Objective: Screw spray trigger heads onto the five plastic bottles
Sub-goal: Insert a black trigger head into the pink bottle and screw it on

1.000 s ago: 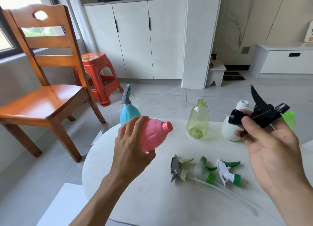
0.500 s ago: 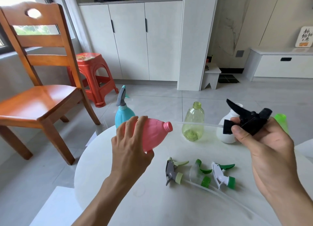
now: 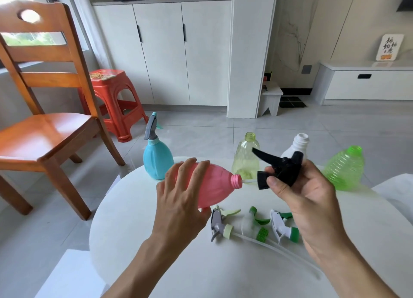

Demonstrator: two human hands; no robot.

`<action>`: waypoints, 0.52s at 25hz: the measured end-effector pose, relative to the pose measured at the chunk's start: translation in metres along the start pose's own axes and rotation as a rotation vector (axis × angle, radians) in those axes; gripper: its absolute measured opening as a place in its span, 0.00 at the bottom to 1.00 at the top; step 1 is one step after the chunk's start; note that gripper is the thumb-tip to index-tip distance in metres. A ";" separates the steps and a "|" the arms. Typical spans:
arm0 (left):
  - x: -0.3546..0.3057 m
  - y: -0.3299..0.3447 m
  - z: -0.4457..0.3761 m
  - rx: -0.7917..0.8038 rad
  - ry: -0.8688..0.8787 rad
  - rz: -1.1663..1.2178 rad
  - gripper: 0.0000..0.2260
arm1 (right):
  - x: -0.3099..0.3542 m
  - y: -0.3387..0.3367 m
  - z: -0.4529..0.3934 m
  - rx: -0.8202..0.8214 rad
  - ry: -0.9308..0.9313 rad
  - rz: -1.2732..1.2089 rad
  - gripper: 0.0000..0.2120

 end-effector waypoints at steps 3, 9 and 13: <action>-0.012 0.004 0.003 0.013 0.040 0.009 0.43 | -0.012 0.009 0.005 0.056 0.015 0.066 0.13; -0.015 0.005 0.006 0.033 0.034 -0.019 0.43 | -0.019 0.020 0.008 0.176 0.012 0.263 0.12; -0.017 0.005 0.008 0.040 0.049 -0.037 0.43 | -0.017 0.020 0.009 0.206 0.000 0.350 0.17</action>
Point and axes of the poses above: each hand's wrist, its own z-axis away from the middle knuckle, its own y-axis out of the palm, x = y × z, the point moved 7 cm from there along -z, towards the middle knuckle, and after that the axes turned 3 degrees about -x, right-handed, at the moved point
